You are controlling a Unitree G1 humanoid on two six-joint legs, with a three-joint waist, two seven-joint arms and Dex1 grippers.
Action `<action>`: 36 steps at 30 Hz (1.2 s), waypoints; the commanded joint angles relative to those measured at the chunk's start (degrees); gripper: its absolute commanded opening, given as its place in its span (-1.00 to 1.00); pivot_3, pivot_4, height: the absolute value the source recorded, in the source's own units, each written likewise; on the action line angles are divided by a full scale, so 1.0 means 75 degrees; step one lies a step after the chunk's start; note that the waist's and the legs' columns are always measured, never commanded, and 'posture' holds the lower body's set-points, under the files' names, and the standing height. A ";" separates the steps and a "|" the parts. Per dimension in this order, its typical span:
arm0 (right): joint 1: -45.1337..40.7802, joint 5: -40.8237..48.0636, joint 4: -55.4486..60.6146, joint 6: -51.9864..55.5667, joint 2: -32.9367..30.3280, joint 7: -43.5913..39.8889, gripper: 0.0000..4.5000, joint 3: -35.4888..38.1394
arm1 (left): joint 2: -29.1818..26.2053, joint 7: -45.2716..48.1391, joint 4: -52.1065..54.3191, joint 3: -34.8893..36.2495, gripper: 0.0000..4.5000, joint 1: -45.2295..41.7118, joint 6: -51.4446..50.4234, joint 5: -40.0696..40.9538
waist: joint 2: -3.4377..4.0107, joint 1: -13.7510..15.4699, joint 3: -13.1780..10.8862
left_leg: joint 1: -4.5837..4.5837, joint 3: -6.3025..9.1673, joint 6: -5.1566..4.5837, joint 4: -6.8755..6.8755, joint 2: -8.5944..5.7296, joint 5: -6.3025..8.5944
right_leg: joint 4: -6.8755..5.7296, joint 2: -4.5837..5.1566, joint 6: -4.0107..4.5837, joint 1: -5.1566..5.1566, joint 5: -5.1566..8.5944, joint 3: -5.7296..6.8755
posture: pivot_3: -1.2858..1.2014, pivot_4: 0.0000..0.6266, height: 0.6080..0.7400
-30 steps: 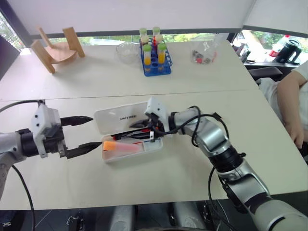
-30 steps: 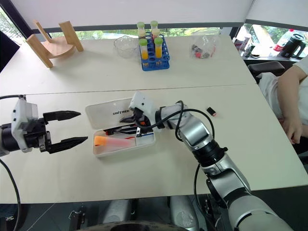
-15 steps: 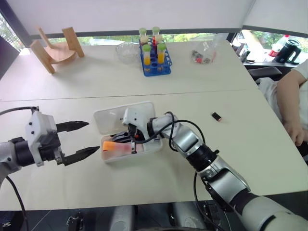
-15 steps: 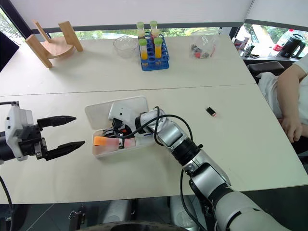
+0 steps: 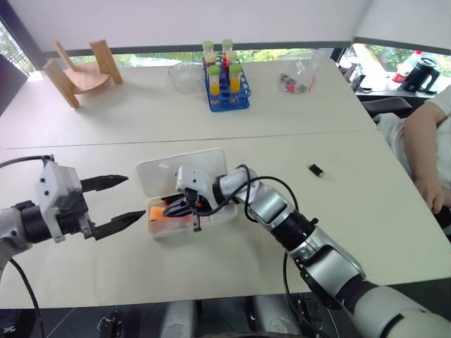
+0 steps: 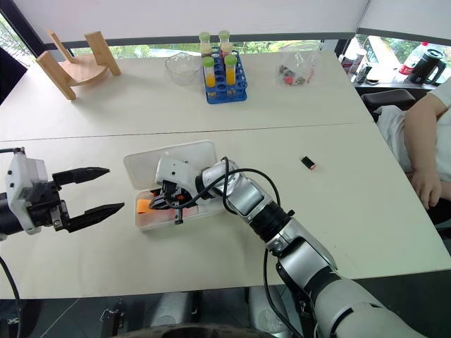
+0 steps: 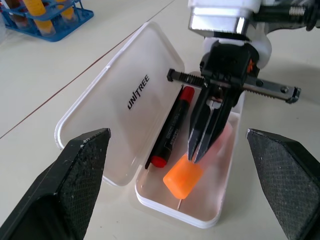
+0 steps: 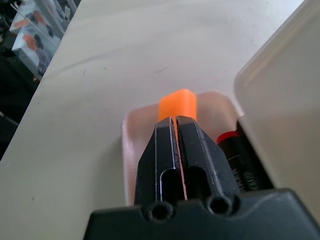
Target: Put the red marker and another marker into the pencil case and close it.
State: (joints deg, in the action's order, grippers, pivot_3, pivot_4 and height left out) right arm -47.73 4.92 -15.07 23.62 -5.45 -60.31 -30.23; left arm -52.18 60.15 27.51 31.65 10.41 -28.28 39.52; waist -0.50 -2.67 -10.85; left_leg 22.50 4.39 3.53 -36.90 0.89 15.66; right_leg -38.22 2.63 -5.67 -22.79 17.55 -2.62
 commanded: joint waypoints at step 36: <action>0.1248 0.1209 0.3454 0.3677 -0.4863 0.0668 -0.41 0.4232 | 0.0169 -0.0144 0.0257 -0.0221 1.00 -0.0187 -0.0059 0.0452 | 0.0004 0.0017 -0.0003 | 0.0004 -0.0002 -0.0001 0.0007 -0.0008 0.0000 | 0.0017 0.0010 0.0001 0.0007 0.0001 0.0002 | 0.03 -0.52 1.00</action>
State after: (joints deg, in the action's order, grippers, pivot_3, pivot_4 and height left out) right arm -38.20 13.77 9.32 51.27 -40.05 -55.49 -0.77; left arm -50.87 58.92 29.29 29.98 9.84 -28.71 41.97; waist -0.48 -2.55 -10.87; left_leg 22.51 4.34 3.52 -36.84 0.85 15.66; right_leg -38.10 2.68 -5.66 -22.74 17.57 -2.64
